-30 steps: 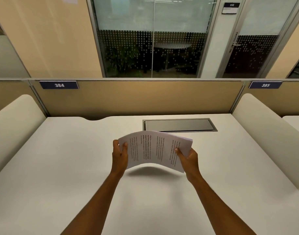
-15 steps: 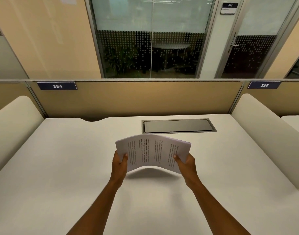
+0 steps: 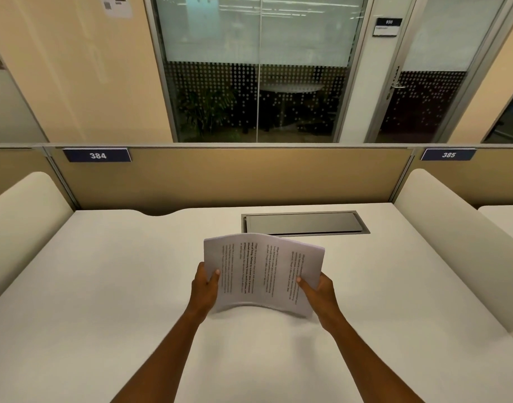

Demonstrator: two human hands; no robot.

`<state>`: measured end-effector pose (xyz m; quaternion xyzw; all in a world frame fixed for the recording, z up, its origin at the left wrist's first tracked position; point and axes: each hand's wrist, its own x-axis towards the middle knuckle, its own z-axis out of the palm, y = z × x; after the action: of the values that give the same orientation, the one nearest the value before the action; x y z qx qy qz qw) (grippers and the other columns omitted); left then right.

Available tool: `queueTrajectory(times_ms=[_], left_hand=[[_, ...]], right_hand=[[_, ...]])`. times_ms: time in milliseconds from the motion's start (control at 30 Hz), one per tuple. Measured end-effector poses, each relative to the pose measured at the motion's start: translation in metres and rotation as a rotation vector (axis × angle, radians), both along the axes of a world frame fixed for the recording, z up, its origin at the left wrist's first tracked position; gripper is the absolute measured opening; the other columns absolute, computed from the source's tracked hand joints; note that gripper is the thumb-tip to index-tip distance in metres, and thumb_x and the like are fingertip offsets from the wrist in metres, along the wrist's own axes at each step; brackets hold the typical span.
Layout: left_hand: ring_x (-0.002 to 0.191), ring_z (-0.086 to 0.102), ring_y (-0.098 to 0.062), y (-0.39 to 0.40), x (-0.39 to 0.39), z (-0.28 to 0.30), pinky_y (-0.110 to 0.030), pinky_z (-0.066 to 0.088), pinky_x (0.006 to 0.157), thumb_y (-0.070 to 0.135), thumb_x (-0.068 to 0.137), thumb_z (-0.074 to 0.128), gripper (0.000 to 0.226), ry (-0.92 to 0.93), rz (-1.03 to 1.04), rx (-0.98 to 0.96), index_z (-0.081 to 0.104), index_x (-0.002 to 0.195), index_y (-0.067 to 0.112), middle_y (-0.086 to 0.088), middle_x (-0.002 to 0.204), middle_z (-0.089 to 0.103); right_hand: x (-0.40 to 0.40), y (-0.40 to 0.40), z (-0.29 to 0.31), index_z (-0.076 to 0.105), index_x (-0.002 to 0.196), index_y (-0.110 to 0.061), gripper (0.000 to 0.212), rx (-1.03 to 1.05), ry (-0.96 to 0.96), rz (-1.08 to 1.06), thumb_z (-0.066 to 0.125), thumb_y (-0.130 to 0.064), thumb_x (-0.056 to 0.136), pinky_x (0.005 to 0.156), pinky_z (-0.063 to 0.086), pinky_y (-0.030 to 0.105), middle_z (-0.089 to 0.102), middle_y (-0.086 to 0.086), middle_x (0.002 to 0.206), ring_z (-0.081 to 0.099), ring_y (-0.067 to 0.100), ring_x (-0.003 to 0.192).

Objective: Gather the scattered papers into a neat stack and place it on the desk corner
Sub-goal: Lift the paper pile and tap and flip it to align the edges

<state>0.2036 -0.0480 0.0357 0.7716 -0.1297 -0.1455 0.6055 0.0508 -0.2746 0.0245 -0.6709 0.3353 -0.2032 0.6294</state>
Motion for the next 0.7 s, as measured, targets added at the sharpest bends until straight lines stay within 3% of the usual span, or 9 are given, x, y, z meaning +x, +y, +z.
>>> queueTrajectory(times_ms=[100,233,400,467,600,700], left_hand=[[0.102,0.065,-0.03,-0.002,0.017,0.02,-0.037,0.058,0.077,0.02,0.1,0.045,0.028,-0.082,-0.084,0.076,0.043,0.126,0.01,-0.013,0.114,0.06],[0.092,0.068,-0.027,-0.005,0.044,0.056,-0.024,0.054,0.065,0.019,0.099,0.046,0.021,-0.262,-0.207,0.21,0.046,0.117,0.008,-0.009,0.105,0.063],[0.091,0.067,-0.03,-0.014,0.071,0.119,-0.046,0.058,0.075,0.019,0.098,0.046,0.014,-0.452,-0.33,0.352,0.048,0.107,0.008,-0.012,0.103,0.067],[0.093,0.065,-0.03,-0.022,0.076,0.144,-0.05,0.057,0.077,0.017,0.097,0.046,0.011,-0.532,-0.386,0.404,0.048,0.103,0.008,-0.012,0.104,0.066],[0.095,0.063,-0.023,-0.041,0.073,0.187,-0.034,0.056,0.071,0.019,0.098,0.044,0.007,-0.638,-0.576,0.543,0.043,0.1,0.012,-0.004,0.107,0.063],[0.093,0.061,-0.028,-0.059,0.062,0.209,-0.042,0.055,0.074,0.017,0.097,0.045,0.005,-0.79,-0.641,0.691,0.044,0.1,0.014,-0.01,0.106,0.063]], right_hand=[[0.001,-0.011,0.013,0.06,0.104,-0.029,0.025,-0.014,-0.02,0.02,0.072,-0.018,0.085,0.066,0.059,0.027,0.071,0.0,0.102,0.07,0.019,0.09],[0.001,-0.026,0.029,0.063,0.096,-0.029,0.028,-0.022,-0.049,0.011,0.078,-0.013,0.079,0.061,0.058,0.022,0.072,-0.001,0.095,0.07,0.017,0.087],[-0.002,-0.045,0.041,0.065,0.091,-0.011,0.019,-0.076,-0.027,0.072,0.079,-0.013,0.078,0.075,0.062,0.035,0.072,0.01,0.092,0.07,0.028,0.087],[-0.001,-0.049,0.045,0.065,0.089,-0.009,0.019,-0.132,0.014,0.101,0.08,-0.014,0.078,0.075,0.061,0.032,0.074,0.008,0.09,0.072,0.027,0.086],[0.008,-0.048,0.052,0.064,0.09,-0.008,0.018,-0.313,0.137,0.151,0.078,-0.012,0.079,0.08,0.06,0.031,0.074,0.005,0.093,0.071,0.024,0.087],[0.02,-0.041,0.062,0.061,0.096,-0.007,0.021,-0.403,0.14,0.178,0.075,-0.014,0.082,0.082,0.059,0.03,0.072,0.006,0.097,0.07,0.023,0.089]])
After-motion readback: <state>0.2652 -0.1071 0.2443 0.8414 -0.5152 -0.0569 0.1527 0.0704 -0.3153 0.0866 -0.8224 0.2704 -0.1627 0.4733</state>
